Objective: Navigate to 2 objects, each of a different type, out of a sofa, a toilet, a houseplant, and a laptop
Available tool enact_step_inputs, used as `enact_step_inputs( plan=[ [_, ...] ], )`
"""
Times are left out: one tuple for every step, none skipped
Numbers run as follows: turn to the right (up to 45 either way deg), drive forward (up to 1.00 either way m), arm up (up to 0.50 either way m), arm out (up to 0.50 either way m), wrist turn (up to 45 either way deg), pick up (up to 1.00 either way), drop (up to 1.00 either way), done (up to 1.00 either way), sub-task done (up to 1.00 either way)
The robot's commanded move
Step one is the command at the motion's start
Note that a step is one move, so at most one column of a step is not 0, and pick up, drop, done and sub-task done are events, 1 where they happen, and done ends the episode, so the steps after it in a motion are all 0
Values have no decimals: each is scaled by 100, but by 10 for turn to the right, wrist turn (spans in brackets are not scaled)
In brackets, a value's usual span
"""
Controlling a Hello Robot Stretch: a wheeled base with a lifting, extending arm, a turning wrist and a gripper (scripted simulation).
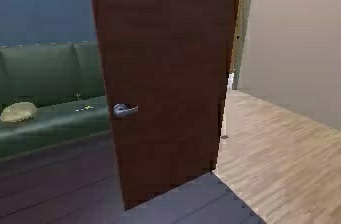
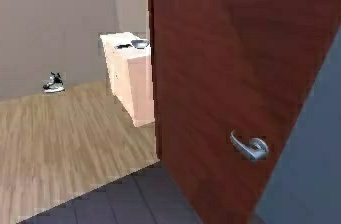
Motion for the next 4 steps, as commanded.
enact_step_inputs(
  plan=[
    [-450,0,0,0,0,0,0,0,0],
    [0,100,0,0,0,0,0,0,0],
    [-30,0,0,0,0,0,0,0,0],
    [0,5,0,0,0,0,0,0,0]
  ],
)
